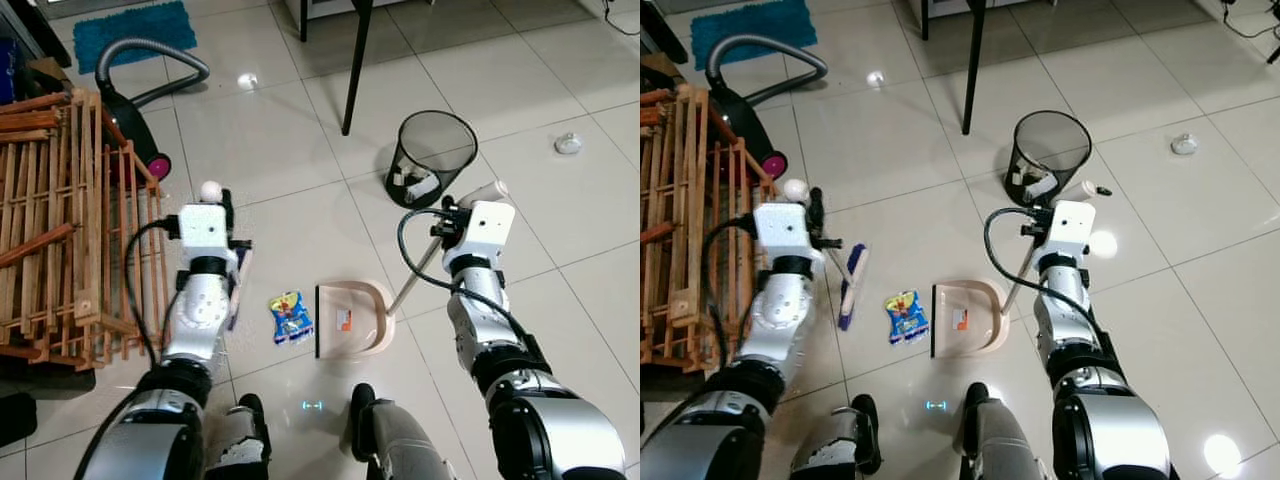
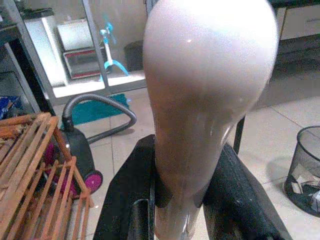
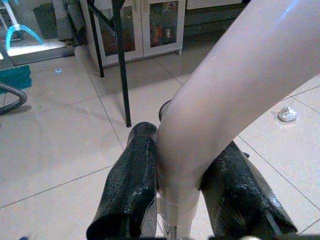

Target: Sweep floor

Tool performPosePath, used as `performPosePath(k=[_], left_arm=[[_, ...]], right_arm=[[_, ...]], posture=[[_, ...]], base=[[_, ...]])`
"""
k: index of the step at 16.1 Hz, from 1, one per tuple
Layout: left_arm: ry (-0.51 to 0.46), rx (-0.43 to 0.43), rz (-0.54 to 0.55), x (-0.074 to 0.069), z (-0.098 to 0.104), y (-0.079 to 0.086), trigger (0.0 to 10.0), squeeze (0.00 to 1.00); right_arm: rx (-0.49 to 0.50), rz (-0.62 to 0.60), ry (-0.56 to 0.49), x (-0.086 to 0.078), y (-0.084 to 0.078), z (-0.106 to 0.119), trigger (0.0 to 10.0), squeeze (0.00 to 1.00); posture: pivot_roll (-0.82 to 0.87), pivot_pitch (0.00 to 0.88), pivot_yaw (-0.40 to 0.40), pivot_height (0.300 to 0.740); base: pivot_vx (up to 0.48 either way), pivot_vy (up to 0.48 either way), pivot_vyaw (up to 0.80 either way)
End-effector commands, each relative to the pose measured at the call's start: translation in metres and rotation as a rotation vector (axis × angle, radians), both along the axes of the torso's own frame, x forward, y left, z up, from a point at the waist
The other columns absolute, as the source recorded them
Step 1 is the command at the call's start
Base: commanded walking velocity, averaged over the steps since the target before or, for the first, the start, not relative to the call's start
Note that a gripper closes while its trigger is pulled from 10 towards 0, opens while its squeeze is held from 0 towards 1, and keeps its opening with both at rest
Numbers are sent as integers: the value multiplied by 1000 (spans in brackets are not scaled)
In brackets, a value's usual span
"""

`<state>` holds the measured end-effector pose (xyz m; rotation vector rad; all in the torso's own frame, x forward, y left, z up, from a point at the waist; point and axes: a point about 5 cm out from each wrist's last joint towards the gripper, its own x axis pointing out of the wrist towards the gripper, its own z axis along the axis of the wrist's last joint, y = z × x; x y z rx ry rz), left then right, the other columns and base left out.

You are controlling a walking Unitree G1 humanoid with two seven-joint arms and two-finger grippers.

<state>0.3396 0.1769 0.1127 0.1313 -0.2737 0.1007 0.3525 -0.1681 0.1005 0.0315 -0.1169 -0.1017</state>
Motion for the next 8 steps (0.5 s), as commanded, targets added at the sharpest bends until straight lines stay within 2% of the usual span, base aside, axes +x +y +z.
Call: performPosePath(k=[1, 5, 8], left_arm=[[70, -32, 9, -6, -16, 6, 10000, 0], [75, -35, 17, -8, -19, 9, 10000, 0], [65, -117, 4, -6, -18, -12, 10000, 0]], right_arm=[[-4, 0, 91, -7, -3, -18, 10000, 0], [-3, 1, 96, -9, -2, -20, 10000, 0], [4, 12, 101, -9, 4, -22, 10000, 0]], posture=[[21, 306, -10, 740], [27, 311, -18, 740], [33, 307, -18, 740]], base=[[0, 0, 0], [0, 0, 0], [0, 0, 0]])
